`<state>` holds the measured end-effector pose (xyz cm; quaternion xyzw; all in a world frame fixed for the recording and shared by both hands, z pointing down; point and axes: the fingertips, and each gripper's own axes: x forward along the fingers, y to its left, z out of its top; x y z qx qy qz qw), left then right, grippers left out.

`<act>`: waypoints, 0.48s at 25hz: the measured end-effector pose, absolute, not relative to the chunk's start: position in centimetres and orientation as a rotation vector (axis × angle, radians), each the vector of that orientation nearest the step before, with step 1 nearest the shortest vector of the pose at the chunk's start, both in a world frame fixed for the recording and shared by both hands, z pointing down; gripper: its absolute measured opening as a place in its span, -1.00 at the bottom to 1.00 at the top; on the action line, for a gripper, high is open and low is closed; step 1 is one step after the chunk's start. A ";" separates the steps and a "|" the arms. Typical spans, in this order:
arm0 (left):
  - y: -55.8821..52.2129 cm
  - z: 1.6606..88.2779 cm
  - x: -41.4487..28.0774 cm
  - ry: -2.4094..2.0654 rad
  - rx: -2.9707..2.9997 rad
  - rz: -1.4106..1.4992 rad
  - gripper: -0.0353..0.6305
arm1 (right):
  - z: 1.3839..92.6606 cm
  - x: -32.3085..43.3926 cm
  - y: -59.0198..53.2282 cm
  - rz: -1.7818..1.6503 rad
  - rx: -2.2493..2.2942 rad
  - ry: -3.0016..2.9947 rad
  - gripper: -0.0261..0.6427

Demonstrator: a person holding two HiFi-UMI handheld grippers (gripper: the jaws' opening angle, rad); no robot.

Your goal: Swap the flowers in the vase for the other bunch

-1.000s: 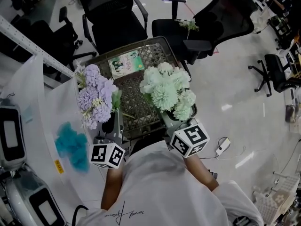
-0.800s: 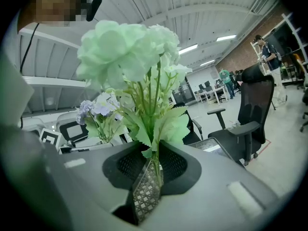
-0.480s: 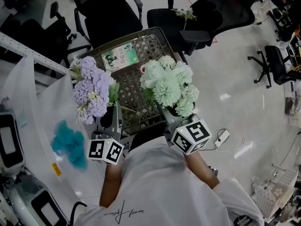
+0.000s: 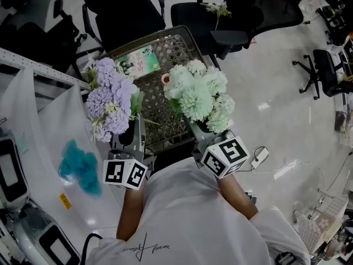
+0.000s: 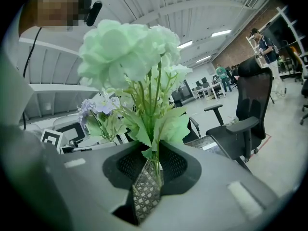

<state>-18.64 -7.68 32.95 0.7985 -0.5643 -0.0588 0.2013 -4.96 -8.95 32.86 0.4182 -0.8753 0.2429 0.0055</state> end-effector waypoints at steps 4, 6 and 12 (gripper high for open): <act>-9.9 32.1 -18.0 -1.587 2.212 -0.144 -0.83 | 32.1 -4.3 -10.9 0.795 1.288 -2.739 -0.67; -11.0 31.7 -18.0 -1.592 2.198 -0.139 -0.83 | 31.9 -4.1 -11.8 0.817 1.278 -2.732 -0.67; -14.0 32.2 -17.3 -1.596 2.191 -0.132 -0.83 | 33.2 -3.4 -14.2 0.857 1.277 -2.720 -0.67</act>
